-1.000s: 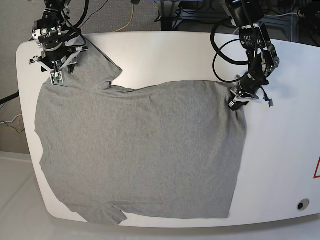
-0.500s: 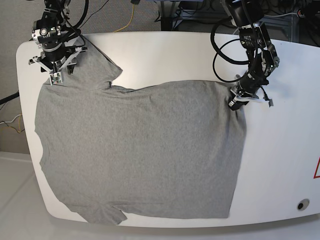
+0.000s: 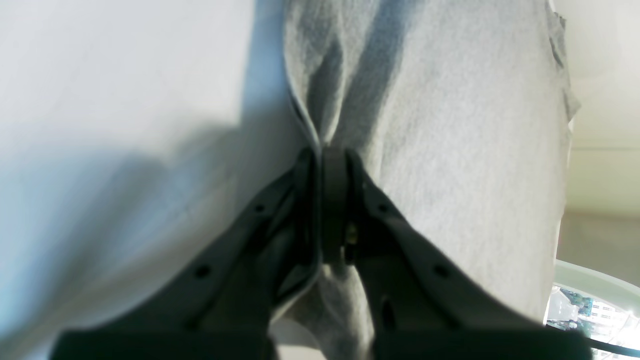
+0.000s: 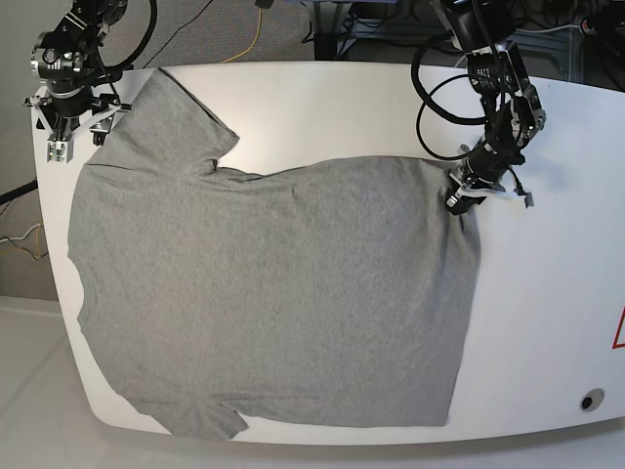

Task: Fold the T-shirt properly
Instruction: 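Move the right gripper outward along the shoulder edge toward the sleeve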

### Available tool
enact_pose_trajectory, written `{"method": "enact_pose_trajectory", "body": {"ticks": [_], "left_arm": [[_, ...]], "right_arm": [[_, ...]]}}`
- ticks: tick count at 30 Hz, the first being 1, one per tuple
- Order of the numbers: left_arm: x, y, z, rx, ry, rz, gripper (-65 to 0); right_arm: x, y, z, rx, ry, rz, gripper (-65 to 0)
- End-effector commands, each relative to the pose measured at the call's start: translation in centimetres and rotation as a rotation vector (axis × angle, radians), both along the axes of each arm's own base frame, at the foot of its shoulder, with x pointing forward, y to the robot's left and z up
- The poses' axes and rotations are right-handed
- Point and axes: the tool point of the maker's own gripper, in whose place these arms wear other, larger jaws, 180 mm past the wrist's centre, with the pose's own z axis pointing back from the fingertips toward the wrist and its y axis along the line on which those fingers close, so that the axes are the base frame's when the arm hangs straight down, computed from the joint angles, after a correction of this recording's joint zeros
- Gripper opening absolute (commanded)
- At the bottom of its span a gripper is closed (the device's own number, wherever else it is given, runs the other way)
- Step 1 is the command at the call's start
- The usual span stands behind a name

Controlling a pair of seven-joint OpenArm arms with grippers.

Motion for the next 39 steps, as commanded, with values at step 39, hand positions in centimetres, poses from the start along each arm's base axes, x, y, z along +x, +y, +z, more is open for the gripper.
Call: {"method": "enact_pose_trajectory", "body": {"ticks": [39], "left_arm": [[-3.0, -0.2, -2.8, 0.032, 0.166, -0.037, -64.4]], "right_arm": [[-0.9, 0.1, -6.3, 0.49, -0.071, -0.106, -19.7]]}}
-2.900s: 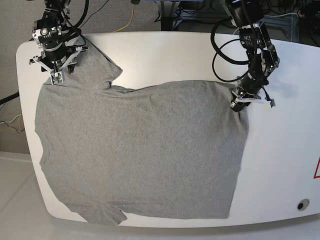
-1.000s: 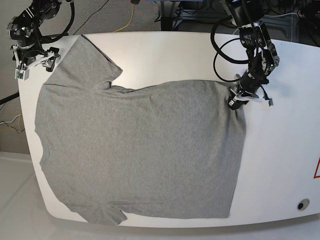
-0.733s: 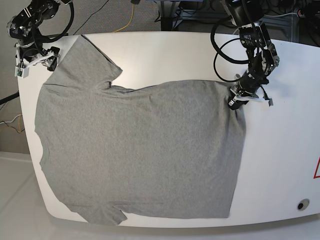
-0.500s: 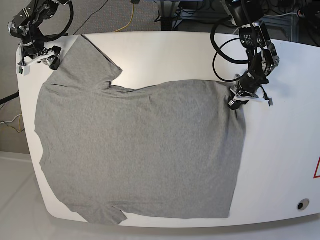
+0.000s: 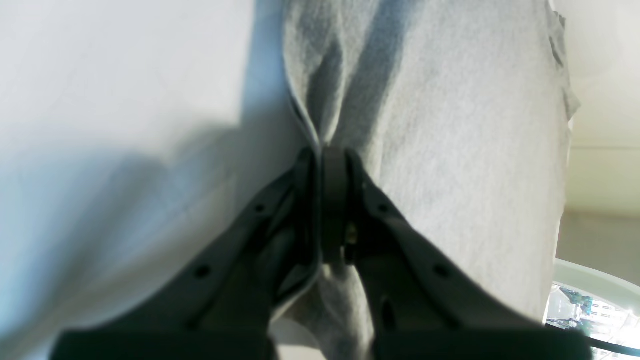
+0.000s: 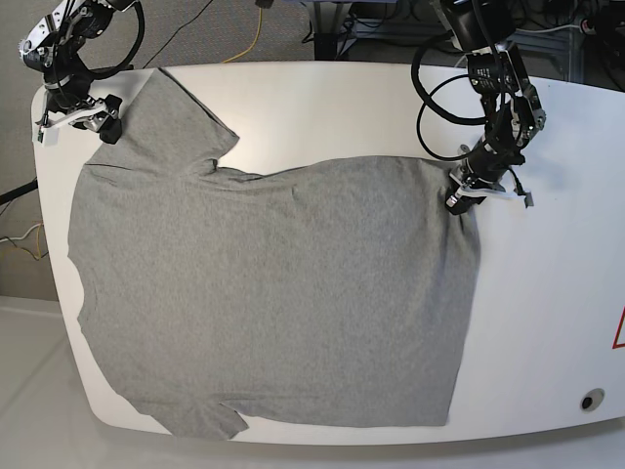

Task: Fold the T-shirt properly
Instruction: 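Move the right gripper outward along the shoulder edge toward the sleeve, then lower the right gripper and close it on the shoulder corner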

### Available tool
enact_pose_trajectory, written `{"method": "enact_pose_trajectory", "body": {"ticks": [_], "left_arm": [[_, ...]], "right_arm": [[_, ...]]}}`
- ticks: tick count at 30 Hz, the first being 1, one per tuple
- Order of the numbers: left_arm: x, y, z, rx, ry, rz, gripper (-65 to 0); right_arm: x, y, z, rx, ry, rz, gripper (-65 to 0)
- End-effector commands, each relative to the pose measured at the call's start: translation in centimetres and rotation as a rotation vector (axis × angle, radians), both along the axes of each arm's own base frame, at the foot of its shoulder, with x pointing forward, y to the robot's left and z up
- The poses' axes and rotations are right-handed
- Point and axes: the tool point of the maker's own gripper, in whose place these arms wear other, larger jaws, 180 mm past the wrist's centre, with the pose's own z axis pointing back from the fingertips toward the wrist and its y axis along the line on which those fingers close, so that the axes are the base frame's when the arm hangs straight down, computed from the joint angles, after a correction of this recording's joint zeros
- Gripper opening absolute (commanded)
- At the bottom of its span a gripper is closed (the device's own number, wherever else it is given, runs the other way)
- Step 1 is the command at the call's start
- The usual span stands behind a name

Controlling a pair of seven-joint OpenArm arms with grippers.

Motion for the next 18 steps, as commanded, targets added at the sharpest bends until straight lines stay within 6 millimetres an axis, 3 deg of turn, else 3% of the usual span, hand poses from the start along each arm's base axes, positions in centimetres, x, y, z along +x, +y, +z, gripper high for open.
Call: {"method": "enact_pose_trajectory", "body": {"ticks": [1, 18], "left_arm": [[-3.0, -0.2, -2.7, 0.033, 0.165, -0.036, -64.4], [-3.0, -0.1, -2.8, 0.034, 0.164, -0.034, -64.4]], "right_arm": [[-0.1, 0.0, 0.0, -0.004, 0.02, 0.015, -19.7], [1.0, 2.3, -0.7, 0.02, 0.03, 0.085, -19.7]]}}
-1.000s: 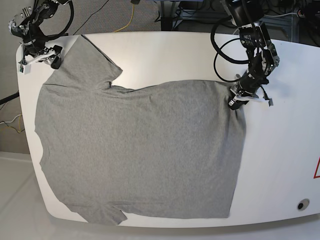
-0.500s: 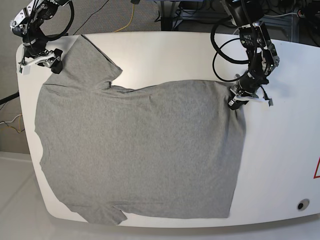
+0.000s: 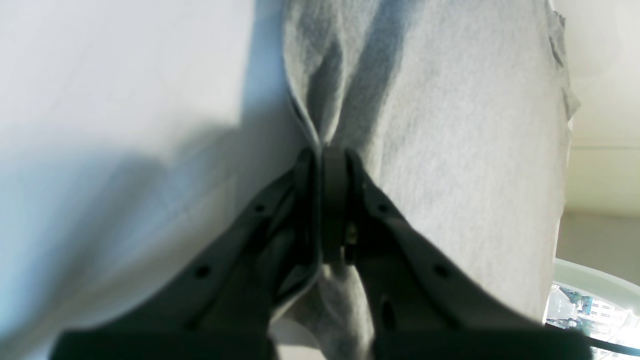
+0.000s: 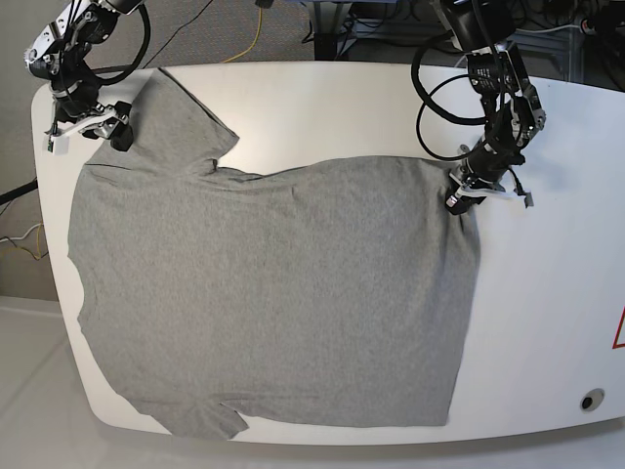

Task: Fold the T-shirt properly
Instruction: 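Lower the right gripper and close it on the shoulder corner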

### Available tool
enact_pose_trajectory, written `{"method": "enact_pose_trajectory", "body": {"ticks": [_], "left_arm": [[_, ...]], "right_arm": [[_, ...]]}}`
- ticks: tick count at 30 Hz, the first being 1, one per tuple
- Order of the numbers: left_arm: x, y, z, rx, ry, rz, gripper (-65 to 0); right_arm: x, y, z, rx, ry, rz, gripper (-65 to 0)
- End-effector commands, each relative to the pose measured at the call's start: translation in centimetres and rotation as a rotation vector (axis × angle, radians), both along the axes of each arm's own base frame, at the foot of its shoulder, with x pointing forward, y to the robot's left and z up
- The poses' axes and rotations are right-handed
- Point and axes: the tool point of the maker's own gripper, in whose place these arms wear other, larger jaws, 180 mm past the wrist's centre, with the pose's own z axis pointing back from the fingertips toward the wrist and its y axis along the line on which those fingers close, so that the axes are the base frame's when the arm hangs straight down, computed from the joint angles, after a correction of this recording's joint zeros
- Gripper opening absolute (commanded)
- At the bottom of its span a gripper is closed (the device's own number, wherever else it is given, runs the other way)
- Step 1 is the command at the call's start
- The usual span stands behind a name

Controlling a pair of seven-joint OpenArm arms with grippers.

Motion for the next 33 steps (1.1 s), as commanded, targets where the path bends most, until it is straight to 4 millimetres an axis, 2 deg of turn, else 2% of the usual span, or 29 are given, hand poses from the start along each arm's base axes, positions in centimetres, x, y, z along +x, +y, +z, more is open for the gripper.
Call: {"method": "enact_pose_trajectory", "body": {"ticks": [1, 17, 33], "left_arm": [[-3.0, -0.1, -2.8, 0.034, 0.164, -0.034, -64.4], [-3.1, -0.2, -2.9, 0.031, 0.167, -0.034, -64.4], [-3.1, -0.2, -2.9, 0.031, 0.167, -0.034, -64.4]], "right_arm": [[-0.4, 0.6, -0.6, 0.006, 0.042, 0.024, -19.7], [0.6, 3.2, -1.3, 0.047, 0.035, 0.055, -19.9], [0.5, 3.7, -1.5, 0.057, 0.038, 0.057, -20.0]]}}
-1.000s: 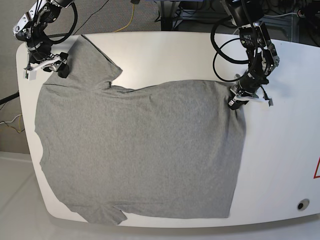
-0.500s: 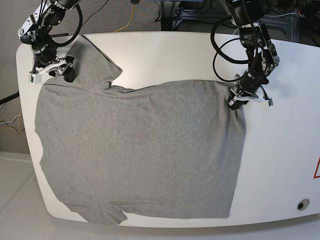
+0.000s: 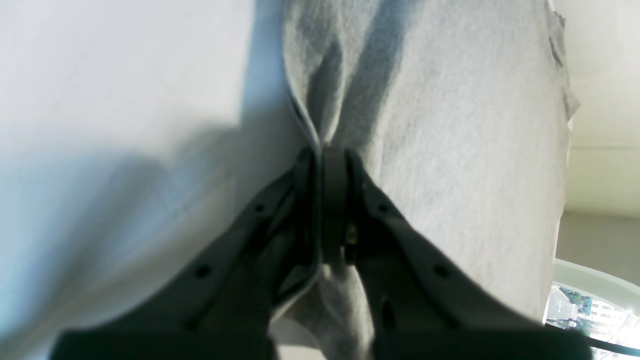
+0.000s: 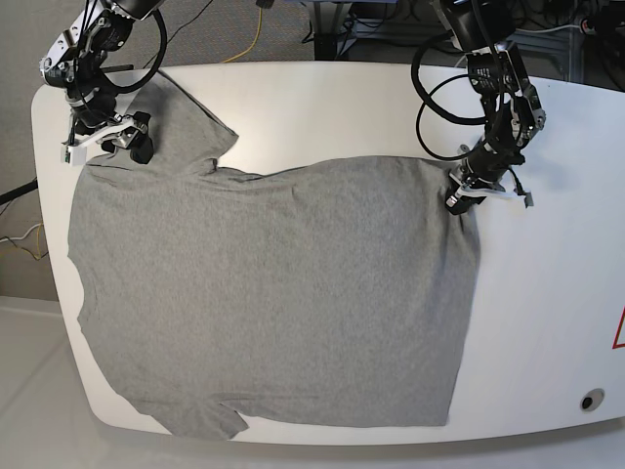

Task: Fold the T-shirt properly
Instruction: 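Lower the right gripper and close it on the shoulder corner, then hold both grippers closed on the shirt's shoulder corners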

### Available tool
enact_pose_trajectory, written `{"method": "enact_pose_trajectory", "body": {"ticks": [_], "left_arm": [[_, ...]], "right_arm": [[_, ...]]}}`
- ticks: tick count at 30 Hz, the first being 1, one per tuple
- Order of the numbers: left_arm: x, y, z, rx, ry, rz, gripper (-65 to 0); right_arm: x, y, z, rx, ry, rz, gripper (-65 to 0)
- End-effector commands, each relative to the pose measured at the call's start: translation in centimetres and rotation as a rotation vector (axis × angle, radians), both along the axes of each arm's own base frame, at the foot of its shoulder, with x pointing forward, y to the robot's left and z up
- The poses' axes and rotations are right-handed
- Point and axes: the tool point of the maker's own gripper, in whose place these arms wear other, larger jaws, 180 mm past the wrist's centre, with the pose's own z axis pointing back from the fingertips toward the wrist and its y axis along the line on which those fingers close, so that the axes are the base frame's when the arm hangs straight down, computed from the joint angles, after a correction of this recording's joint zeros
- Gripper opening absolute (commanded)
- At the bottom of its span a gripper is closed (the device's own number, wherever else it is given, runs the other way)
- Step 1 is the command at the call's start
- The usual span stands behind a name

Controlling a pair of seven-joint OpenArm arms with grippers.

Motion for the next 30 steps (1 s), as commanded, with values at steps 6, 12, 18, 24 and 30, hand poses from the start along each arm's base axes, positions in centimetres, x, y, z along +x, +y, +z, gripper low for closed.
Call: {"method": "enact_pose_trajectory", "body": {"ticks": [6, 12, 18, 24, 30], "left_arm": [[-3.1, -0.3, -2.9, 0.03, 0.168, -0.035, -64.4], [-3.1, -0.3, -2.9, 0.03, 0.168, -0.035, -64.4], [-3.1, -0.3, -2.9, 0.03, 0.168, -0.035, -64.4], [-3.1, -0.3, -2.9, 0.03, 0.168, -0.035, -64.4], [-3.1, -0.3, -2.9, 0.03, 0.168, -0.035, -64.4]], "right_arm": [[-1.6, 0.2, -1.2, -0.01, 0.094, 0.027, -20.2], [-1.7, 0.2, -1.3, -0.01, 0.097, 0.028, -20.3], [-1.9, 0.3, -1.7, -0.023, 0.117, 0.034, -28.7], [-1.4, 1.3, -1.9, -0.016, 0.118, 0.068, -47.6], [-0.8, 2.7, -2.1, -0.009, 0.121, 0.117, -57.2]]}}
